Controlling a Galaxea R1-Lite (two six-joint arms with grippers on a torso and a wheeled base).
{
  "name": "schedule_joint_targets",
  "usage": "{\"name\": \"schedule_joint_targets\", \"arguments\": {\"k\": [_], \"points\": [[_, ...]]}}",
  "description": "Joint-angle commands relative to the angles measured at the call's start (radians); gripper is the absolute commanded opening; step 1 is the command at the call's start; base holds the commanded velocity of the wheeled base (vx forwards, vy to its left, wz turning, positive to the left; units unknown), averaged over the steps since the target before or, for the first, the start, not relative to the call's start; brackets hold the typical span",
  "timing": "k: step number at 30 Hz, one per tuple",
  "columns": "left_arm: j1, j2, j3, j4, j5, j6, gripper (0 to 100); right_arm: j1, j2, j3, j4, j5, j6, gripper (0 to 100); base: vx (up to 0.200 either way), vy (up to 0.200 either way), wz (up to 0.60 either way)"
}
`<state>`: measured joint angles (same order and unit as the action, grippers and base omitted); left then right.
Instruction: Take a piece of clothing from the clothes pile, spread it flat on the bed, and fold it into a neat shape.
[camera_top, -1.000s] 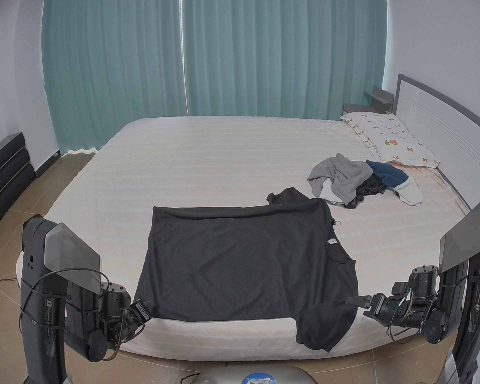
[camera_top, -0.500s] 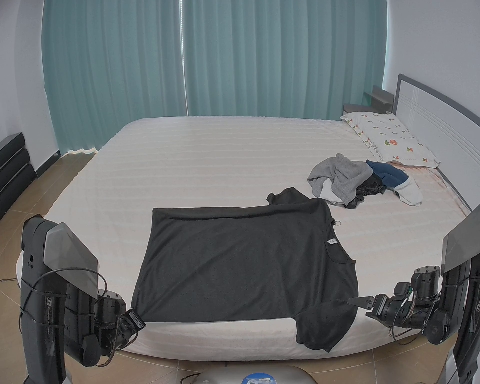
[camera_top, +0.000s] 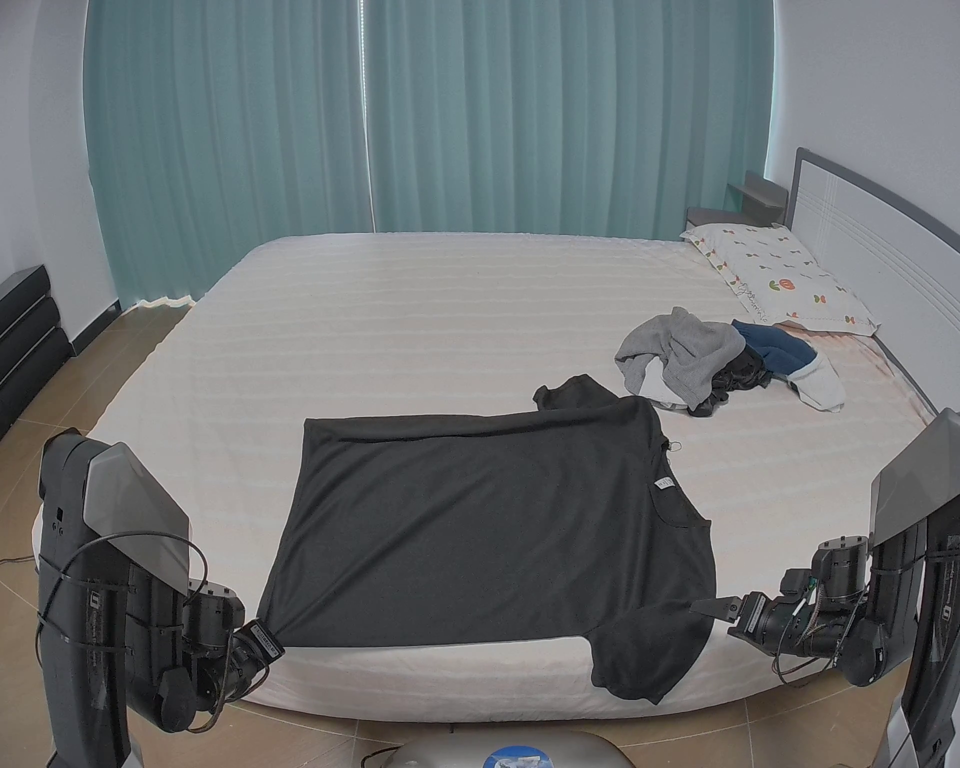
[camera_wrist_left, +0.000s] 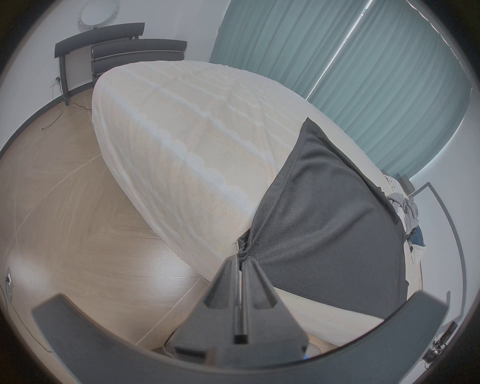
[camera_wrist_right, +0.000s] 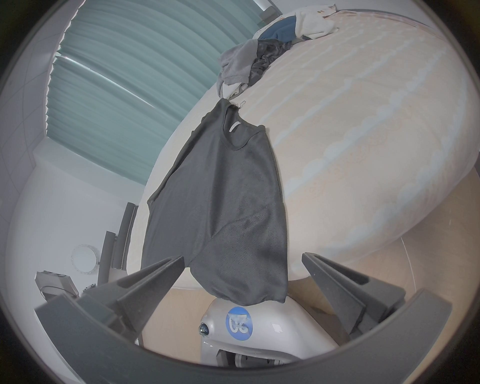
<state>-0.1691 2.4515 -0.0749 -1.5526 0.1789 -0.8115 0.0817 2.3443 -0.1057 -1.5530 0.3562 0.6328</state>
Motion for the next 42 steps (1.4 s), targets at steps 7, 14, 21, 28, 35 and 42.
{"name": "schedule_joint_targets", "arguments": {"k": [7,14,21,28,35,42], "points": [[0.017,0.000,-0.031,-0.003,-0.009,-0.018,0,-0.002,0.073,-0.095,-0.010,-0.034,-0.041,100,0.000,0.000,0.00],[0.017,0.001,-0.029,-0.003,-0.010,-0.018,0,-0.039,0.087,-0.155,-0.010,-0.039,-0.012,100,0.000,0.000,0.00],[0.016,0.001,-0.029,-0.003,-0.009,-0.018,0,-0.025,0.118,-0.158,-0.010,-0.043,-0.022,0,0.000,0.000,0.00],[0.016,0.001,-0.029,-0.003,-0.010,-0.018,0,-0.017,0.127,-0.143,-0.010,-0.052,-0.044,0,0.000,0.000,0.00],[0.016,0.003,-0.029,-0.003,-0.010,-0.018,0,-0.042,0.106,-0.078,-0.012,-0.086,-0.087,0,0.000,0.000,0.00],[0.016,0.004,-0.026,-0.003,-0.010,-0.018,0,-0.092,0.067,-0.008,-0.012,-0.080,-0.130,0,0.000,0.000,0.00]]}}
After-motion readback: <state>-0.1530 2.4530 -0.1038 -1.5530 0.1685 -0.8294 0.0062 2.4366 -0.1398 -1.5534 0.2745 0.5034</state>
